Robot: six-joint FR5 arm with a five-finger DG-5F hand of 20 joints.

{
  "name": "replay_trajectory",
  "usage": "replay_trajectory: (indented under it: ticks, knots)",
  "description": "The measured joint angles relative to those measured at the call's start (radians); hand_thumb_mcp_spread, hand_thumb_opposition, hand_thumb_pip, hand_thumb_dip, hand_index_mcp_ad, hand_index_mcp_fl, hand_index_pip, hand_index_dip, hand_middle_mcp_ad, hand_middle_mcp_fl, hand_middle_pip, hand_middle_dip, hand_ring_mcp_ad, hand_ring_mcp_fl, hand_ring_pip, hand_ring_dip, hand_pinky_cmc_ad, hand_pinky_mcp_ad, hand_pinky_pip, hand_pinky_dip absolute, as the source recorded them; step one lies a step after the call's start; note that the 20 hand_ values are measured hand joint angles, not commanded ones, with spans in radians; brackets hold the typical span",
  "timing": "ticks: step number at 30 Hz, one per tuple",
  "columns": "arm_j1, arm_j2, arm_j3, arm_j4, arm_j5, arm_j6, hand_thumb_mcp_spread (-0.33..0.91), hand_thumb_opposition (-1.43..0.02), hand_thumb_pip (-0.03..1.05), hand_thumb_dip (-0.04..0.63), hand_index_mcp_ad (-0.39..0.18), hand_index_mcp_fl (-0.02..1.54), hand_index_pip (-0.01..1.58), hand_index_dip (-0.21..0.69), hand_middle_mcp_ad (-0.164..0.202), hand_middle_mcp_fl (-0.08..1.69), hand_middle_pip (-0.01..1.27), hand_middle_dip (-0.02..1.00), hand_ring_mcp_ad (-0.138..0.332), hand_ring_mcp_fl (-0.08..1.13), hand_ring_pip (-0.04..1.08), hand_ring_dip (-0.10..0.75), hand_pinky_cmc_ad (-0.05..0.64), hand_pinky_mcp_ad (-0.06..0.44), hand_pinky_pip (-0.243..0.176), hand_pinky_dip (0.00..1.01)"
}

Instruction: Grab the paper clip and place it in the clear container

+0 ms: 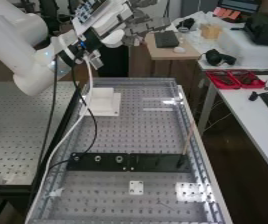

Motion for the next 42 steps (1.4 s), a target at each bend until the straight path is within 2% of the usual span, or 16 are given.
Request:
replay_trajectory:
  ticks: [7, 15, 23, 30, 42]
  knots:
    - [0.106, 0.01, 0.011, -0.02, 0.089, -0.039, 0.75, -1.16, 0.69, 0.316, -0.166, 0.47, 0.21, -0.182, -0.012, 0.89, 0.82, 0.75, 0.051, 0.58, 0.24, 0.506, 0.494, 0.265, 0.066, 0.2]
    - [0.184, -0.013, 0.04, -0.06, 0.158, -0.093, 0.75, -1.16, 0.69, 0.316, -0.166, 0.47, 0.21, -0.182, -0.009, 0.89, 0.82, 0.75, 0.051, 0.58, 0.24, 0.506, 0.494, 0.265, 0.066, 0.2]
    - [0.235, -0.078, 0.087, -0.128, 0.216, -0.146, 0.75, -1.16, 0.69, 0.316, -0.169, 0.47, 0.21, -0.182, -0.009, 0.89, 0.82, 0.75, 0.051, 0.58, 0.24, 0.506, 0.494, 0.262, 0.066, 0.2]
    - [0.275, -0.164, 0.153, -0.222, 0.255, -0.183, 0.75, -1.16, 0.69, 0.316, -0.166, 0.47, 0.21, -0.182, -0.012, 0.89, 0.82, 0.75, 0.052, 0.58, 0.24, 0.501, 0.494, 0.265, 0.066, 0.2]
    - [0.302, -0.283, 0.243, -0.35, 0.338, -0.228, 0.74, -1.16, 0.69, 0.316, -0.168, 0.47, 0.21, -0.182, -0.003, 0.89, 0.82, 0.75, 0.051, 0.57, 0.27, 0.503, 0.496, 0.265, 0.066, 0.2]
